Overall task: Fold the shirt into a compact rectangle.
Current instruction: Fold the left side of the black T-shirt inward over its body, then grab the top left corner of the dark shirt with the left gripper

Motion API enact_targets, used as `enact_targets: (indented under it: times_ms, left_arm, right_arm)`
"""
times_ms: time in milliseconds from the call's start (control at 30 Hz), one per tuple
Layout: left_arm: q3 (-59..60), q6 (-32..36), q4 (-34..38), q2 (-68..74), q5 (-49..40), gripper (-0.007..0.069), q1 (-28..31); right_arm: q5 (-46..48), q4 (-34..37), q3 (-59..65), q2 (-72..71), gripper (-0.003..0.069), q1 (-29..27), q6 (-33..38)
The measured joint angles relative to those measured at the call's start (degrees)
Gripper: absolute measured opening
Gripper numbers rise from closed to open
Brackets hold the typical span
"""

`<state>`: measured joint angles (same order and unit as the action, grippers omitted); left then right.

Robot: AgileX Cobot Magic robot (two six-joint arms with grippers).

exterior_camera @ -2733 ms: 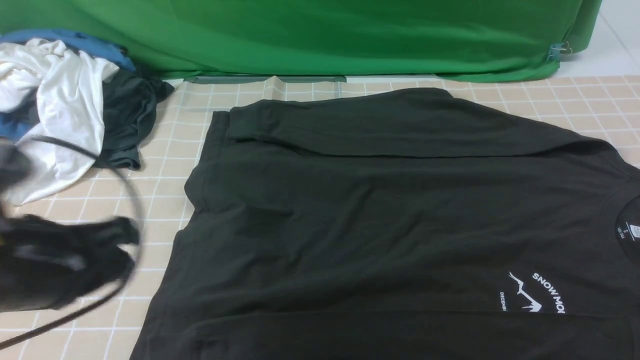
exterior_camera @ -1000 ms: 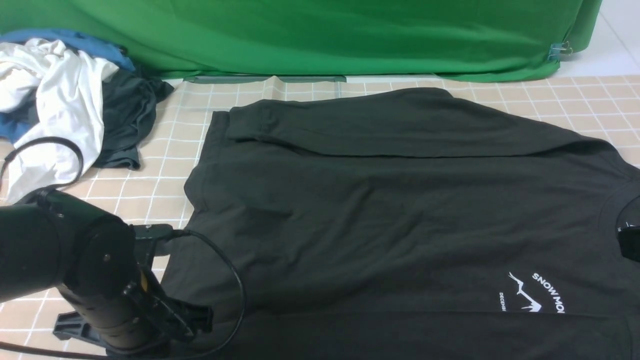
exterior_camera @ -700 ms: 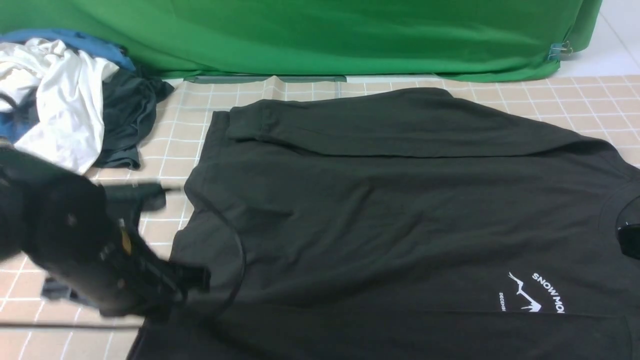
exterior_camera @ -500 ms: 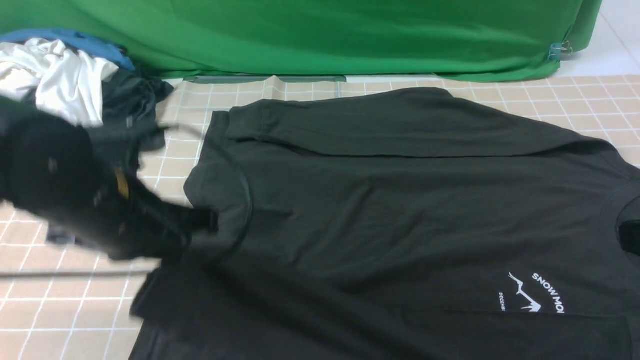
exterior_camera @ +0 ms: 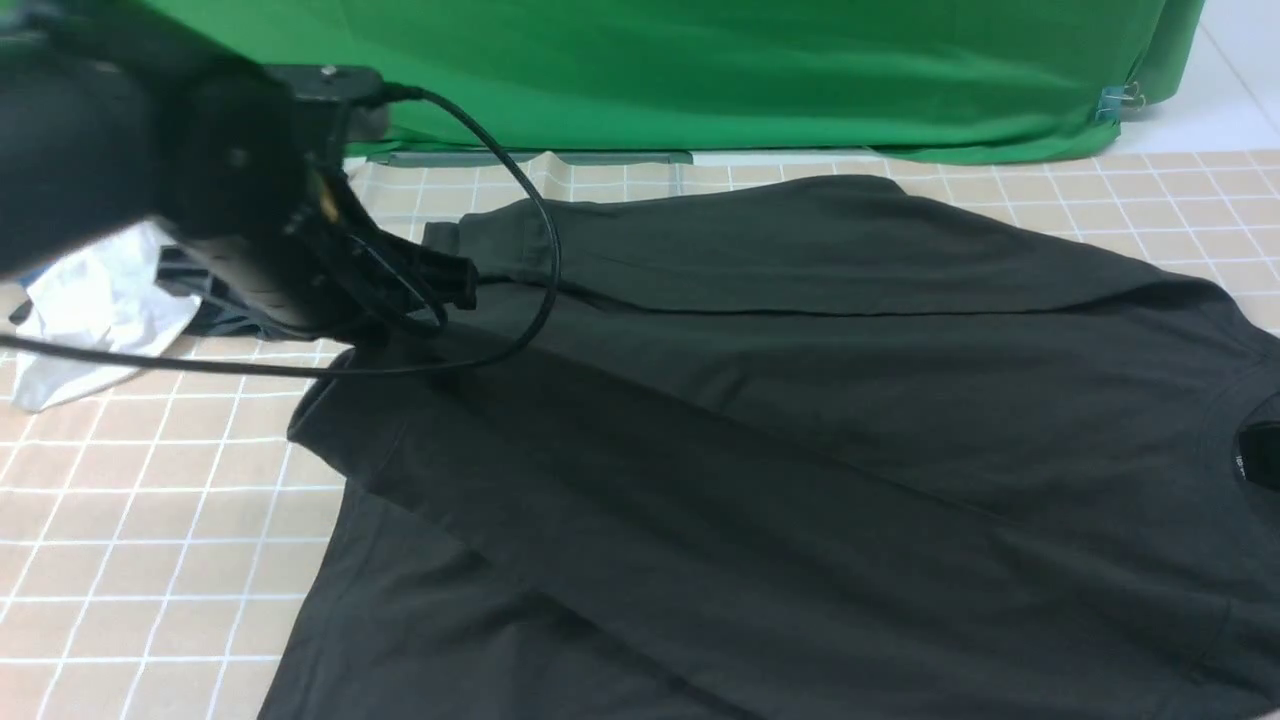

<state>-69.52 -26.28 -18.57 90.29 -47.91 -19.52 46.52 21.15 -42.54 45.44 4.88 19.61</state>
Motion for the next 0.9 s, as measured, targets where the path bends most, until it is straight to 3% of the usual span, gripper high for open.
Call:
enact_targets:
  times_ms: [400, 567, 700, 800, 900]
  left_arm:
    - [-2.1, -0.6, -3.4, 10.0, 5.8, 0.0064, 0.0]
    - [-2.1, -2.1, -5.9, 10.4, 8.3, 0.0255, 0.0]
    - [-2.5, -2.4, -3.0, 8.4, 4.3, 0.0316, 0.0]
    - [-1.8, -1.0, 4.7, 5.7, 0.8, 0.0258, -0.1]
    - [2.4, 3.5, 12.8, 1.7, 1.2, 0.0120, -1.5]
  right_arm:
    - [0.8, 0.0, 0.0, 0.0, 0.0106, 0.0, -1.0]
    - [4.2, -1.0, 0.0, 2.0, 0.0255, 0.0, -6.1]
    - [8.5, -6.0, 0.0, 7.4, 0.0340, 0.0, -11.9]
    - [11.1, -9.3, 0.0, 12.3, 0.0411, 0.0, -14.2]
    - [11.7, -9.8, 0.0, 16.1, 0.0501, 0.3, -14.8]
